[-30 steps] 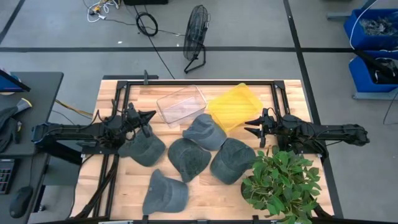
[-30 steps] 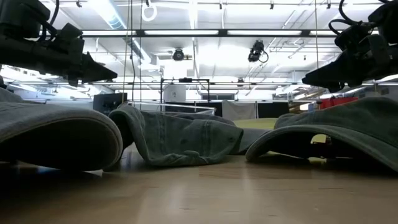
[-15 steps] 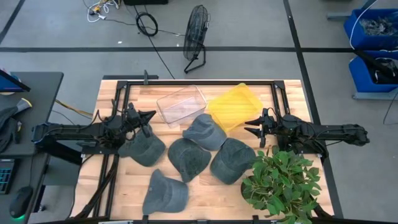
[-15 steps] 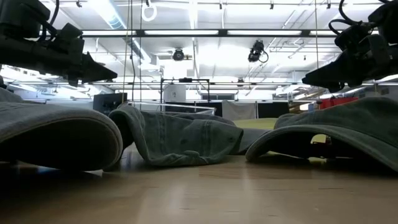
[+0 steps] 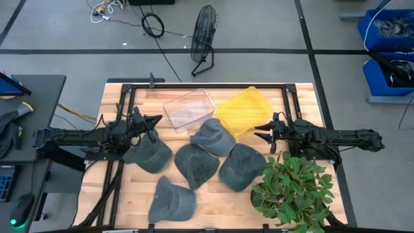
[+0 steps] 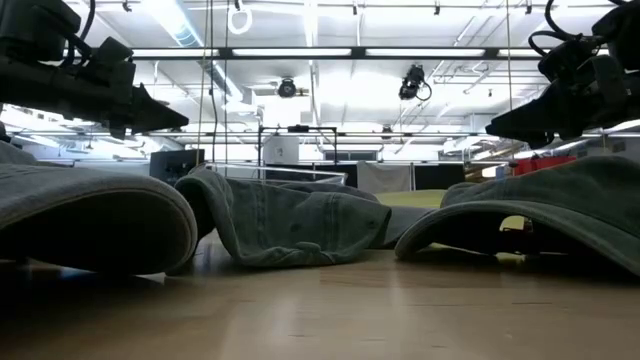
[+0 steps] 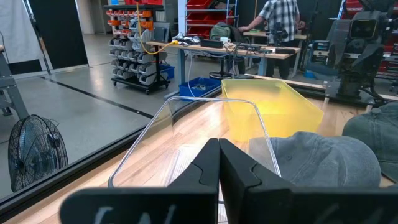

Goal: Pick & Place hat

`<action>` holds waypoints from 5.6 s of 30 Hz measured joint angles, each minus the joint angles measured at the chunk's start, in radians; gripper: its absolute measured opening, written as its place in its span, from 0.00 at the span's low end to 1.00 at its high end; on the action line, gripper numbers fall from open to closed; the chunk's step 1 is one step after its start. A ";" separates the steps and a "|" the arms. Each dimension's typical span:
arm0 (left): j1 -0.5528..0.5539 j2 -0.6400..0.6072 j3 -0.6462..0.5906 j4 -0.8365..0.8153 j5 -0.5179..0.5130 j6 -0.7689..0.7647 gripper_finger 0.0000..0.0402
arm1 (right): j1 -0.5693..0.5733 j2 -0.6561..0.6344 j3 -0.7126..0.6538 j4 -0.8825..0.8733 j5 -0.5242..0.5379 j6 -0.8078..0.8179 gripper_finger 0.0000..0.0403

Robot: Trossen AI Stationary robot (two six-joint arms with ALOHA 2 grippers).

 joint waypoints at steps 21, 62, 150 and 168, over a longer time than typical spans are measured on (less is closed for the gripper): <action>0.000 0.000 0.001 0.063 0.063 -0.072 0.01 | 0.000 0.000 0.000 0.000 0.000 0.000 0.32; -0.003 0.433 0.794 -0.983 0.309 -0.287 0.47 | 0.000 0.002 0.000 0.000 -0.001 0.316 0.32; 0.163 1.016 0.940 -0.765 0.014 0.880 0.08 | -0.001 0.007 0.000 0.001 0.008 0.307 0.32; -0.062 1.059 1.138 -0.858 -0.156 0.761 0.53 | 0.000 0.007 0.001 0.151 -0.001 0.263 0.32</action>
